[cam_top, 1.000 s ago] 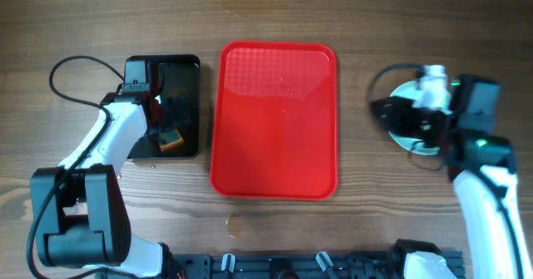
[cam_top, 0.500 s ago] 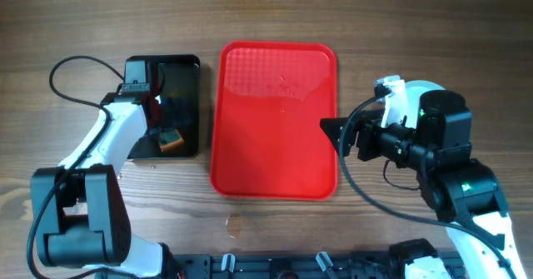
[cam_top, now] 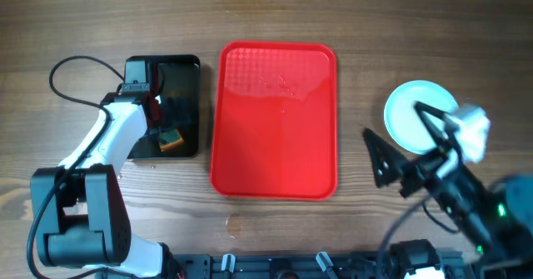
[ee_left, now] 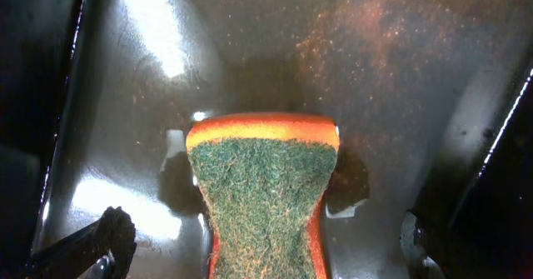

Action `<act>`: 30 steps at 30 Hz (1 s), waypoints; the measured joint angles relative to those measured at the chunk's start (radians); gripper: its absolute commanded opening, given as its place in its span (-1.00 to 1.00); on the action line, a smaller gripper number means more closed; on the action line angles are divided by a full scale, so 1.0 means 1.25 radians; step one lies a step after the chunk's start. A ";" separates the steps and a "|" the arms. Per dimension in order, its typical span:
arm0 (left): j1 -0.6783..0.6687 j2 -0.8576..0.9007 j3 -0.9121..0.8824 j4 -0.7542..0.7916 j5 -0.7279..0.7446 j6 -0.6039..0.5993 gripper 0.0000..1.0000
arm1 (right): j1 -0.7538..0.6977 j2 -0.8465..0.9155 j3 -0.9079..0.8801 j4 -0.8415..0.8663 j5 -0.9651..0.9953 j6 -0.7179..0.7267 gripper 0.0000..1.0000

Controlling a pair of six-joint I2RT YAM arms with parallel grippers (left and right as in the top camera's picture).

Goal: Clean dirty plates on tray and stack at the side

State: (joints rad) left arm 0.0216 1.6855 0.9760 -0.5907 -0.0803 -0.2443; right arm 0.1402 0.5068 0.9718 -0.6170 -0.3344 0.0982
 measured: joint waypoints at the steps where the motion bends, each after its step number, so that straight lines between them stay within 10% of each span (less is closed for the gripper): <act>1: 0.000 0.000 0.000 0.000 0.000 0.000 1.00 | 0.000 -0.020 -0.028 0.014 0.029 -0.008 0.99; 8: 0.000 0.000 0.000 0.000 0.000 0.000 1.00 | 0.000 -0.195 -0.275 0.096 0.118 -0.014 0.99; 21: 0.000 0.000 0.000 0.000 0.000 0.000 1.00 | 0.000 -0.385 -0.729 0.649 0.218 -0.014 0.99; 30: 0.000 0.000 0.000 0.000 0.000 0.000 1.00 | 0.000 -0.392 -0.773 0.654 0.230 -0.014 0.99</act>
State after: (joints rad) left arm 0.0216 1.6855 0.9760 -0.5903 -0.0803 -0.2443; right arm 0.1402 0.0174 0.0059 0.2008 -0.0471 0.0807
